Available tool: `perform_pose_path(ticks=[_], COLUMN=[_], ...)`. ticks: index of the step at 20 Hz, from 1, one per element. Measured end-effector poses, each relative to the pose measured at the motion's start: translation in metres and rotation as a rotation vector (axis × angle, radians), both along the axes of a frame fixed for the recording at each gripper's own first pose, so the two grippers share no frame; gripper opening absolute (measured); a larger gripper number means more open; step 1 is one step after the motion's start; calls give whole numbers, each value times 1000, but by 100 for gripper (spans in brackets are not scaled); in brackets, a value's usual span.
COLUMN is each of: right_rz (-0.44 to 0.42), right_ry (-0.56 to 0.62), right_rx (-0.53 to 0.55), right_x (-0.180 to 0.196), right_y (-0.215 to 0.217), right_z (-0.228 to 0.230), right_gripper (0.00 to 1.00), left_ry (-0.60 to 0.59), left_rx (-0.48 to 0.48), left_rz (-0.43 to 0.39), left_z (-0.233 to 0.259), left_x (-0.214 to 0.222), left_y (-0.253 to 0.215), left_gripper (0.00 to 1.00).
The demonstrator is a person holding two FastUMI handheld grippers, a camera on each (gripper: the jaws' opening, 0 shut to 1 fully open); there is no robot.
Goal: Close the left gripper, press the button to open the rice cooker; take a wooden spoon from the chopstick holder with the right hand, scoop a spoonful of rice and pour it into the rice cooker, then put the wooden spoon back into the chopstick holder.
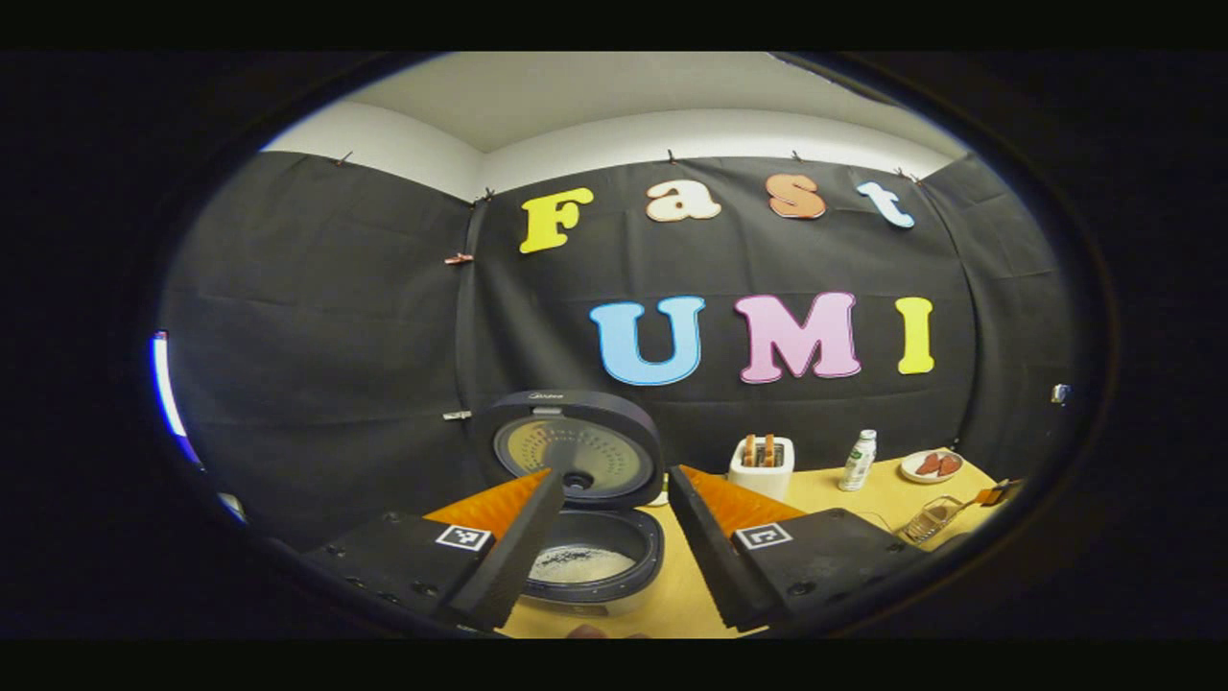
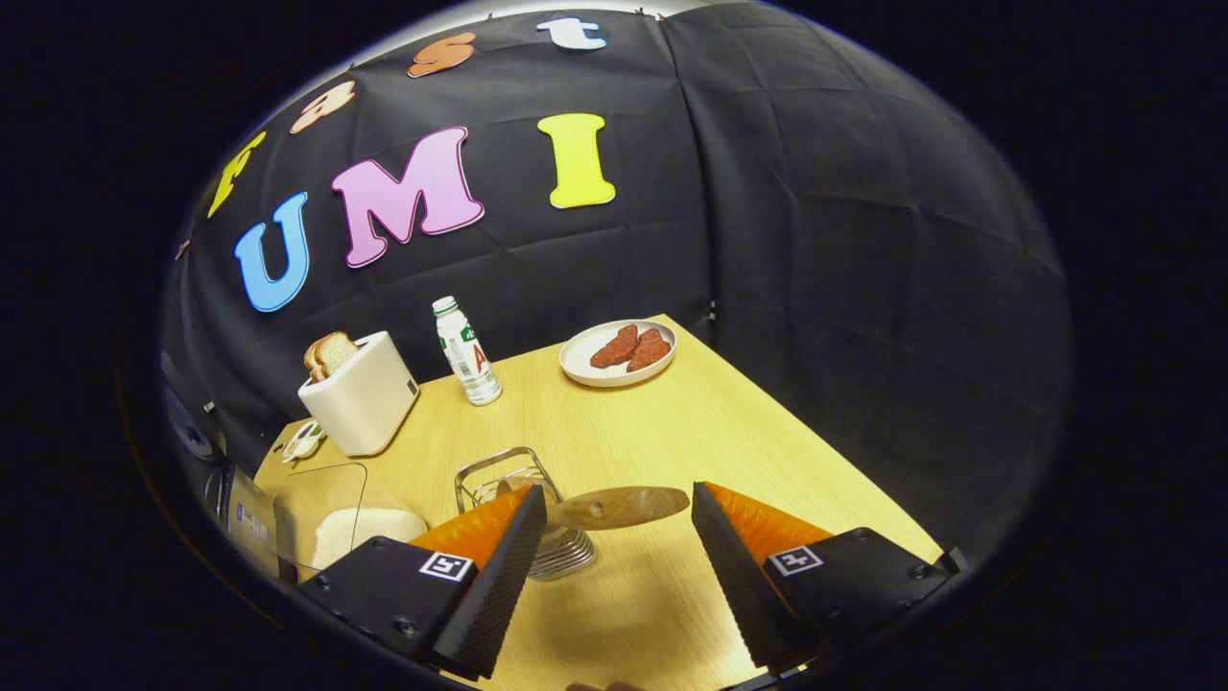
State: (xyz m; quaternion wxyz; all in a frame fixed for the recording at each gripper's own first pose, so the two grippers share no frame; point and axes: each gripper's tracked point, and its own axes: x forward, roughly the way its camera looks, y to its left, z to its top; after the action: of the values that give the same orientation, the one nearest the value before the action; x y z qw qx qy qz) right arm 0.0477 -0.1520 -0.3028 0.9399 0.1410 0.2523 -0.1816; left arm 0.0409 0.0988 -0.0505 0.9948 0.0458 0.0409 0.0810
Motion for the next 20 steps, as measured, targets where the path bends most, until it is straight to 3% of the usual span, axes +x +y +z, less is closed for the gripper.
perform_pose_path(ticks=[7, 11, 13, 14, 15, 16, 20], right_rz=[44, 51, 69, 75, 78, 88, 160], right_ry=[-28, -36, -20, -19, -14, -24, -55], right_rx=[4, 46, 71, 74, 72, 79, 36], right_x=[24, 35, 38, 40, 40, 36, 49], right_y=[12, 16, 22, 23, 24, 26, 48], right_z=[-3, -7, -14, -17, -17, -16, 2], right_gripper=[91, 83, 71, 49, 56, 55, 17], left_ry=[23, 28, 35, 36, 33, 34, 46], left_rx=[3, 16, 20, 24, 29, 34, 47], left_rz=[6, -1, 0, 4, 5, 1, -4], left_z=[-5, -6, -8, -8, -6, -7, -10], left_x=[-5, -9, -11, -12, -13, -13, -14], left_y=[0, -1, -2, 0, 1, 0, 1], left_gripper=[77, 77, 77, 78, 77, 78, 77])
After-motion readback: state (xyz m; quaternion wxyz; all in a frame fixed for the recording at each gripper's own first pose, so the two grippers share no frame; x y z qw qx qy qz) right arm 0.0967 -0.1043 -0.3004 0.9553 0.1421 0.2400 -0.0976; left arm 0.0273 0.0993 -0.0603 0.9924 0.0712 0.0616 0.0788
